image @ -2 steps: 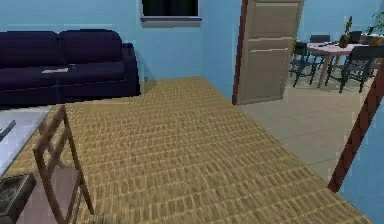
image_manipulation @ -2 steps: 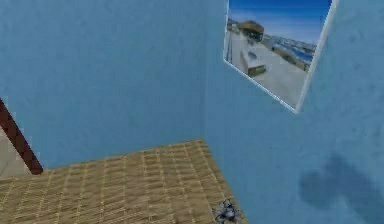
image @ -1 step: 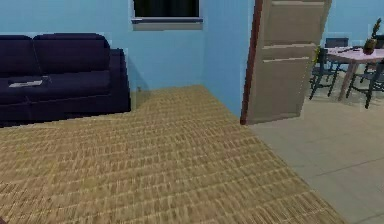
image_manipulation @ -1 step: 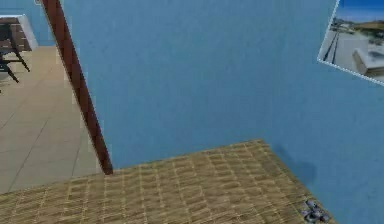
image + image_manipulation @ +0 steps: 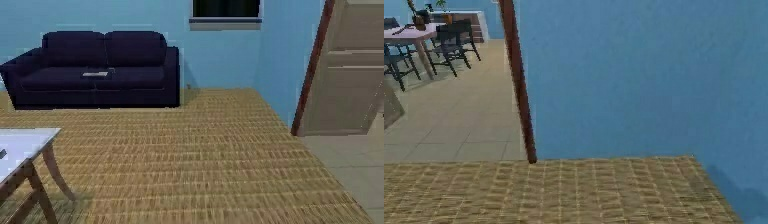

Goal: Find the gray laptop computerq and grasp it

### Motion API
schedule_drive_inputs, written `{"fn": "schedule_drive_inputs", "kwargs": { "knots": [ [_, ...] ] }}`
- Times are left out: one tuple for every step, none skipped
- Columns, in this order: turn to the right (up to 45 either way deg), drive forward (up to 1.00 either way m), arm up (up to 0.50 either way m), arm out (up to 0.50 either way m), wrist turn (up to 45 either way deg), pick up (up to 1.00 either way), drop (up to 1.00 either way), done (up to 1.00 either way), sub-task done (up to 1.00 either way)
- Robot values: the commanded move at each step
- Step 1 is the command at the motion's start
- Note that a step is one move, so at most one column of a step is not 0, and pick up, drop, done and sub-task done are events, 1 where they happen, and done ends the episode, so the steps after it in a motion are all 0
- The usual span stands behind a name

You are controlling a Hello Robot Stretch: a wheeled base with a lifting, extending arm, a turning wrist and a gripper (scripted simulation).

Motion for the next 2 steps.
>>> {"fn": "schedule_drive_inputs", "kwargs": {
  "knots": [
    [0.0, 0.85, 0.00, 0.00, 0.0, 0.00, 0.00, 0.00, 0.00],
    [-30.0, 0.00, 0.00, 0.00, 0.0, 0.00, 0.00, 0.00, 0.00]
  ]
}}
